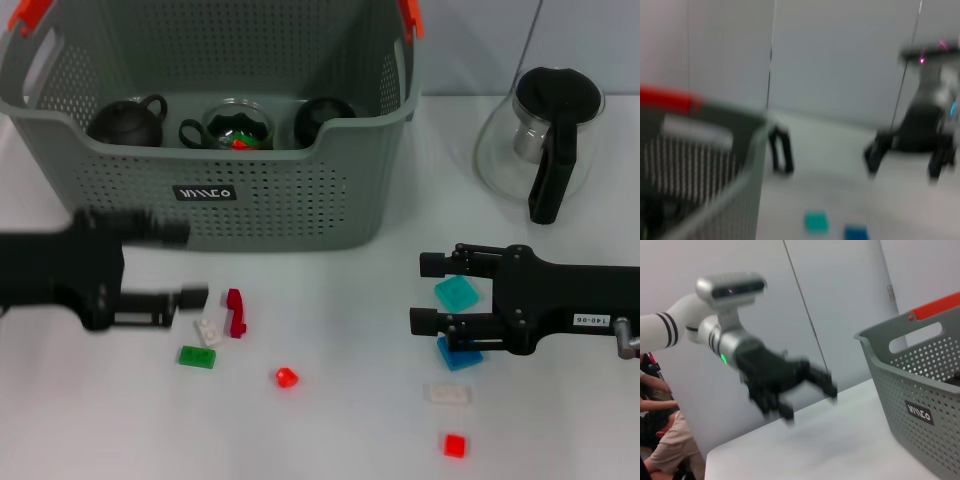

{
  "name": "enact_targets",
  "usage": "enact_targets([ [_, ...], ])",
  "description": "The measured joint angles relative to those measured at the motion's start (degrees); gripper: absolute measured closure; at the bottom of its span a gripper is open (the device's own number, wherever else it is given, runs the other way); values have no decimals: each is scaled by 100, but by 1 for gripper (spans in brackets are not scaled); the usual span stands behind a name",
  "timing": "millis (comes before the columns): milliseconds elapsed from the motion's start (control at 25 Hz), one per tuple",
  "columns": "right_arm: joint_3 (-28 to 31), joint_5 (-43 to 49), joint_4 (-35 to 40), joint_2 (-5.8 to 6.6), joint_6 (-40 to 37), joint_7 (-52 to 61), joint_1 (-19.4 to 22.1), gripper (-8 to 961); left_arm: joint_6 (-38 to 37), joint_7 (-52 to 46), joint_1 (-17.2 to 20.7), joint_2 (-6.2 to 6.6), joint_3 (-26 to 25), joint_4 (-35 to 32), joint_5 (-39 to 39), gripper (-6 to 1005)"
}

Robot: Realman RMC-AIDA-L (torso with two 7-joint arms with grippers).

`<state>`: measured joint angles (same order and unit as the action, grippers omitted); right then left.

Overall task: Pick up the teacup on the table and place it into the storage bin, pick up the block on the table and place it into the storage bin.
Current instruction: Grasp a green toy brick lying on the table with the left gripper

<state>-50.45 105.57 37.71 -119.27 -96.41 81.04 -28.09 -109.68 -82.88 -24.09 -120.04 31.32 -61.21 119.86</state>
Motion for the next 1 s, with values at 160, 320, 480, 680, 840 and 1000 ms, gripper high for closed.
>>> enact_targets([
  [160,0,0,0,0,0,0,-3,118,558,535,84,-150,34,198,735,249],
  [320,0,-1,0,0,1,5,-3,118,1142,739,128,-248,170,440,1017,257],
  [480,0,-1,0,0,6,9,-3,118,1783,908,147,-315,390,732,1196,265],
  [680,0,-1,0,0,9,9,4,118,2158,1041,160,-399,545,866,1309,274],
  [840,0,-9,0,-5,9,9,11,118,2369,1147,170,-413,591,994,1350,370],
  [1000,0,-11,0,-7,9,17,13,117,2559,1287,212,-416,623,1094,1372,433],
])
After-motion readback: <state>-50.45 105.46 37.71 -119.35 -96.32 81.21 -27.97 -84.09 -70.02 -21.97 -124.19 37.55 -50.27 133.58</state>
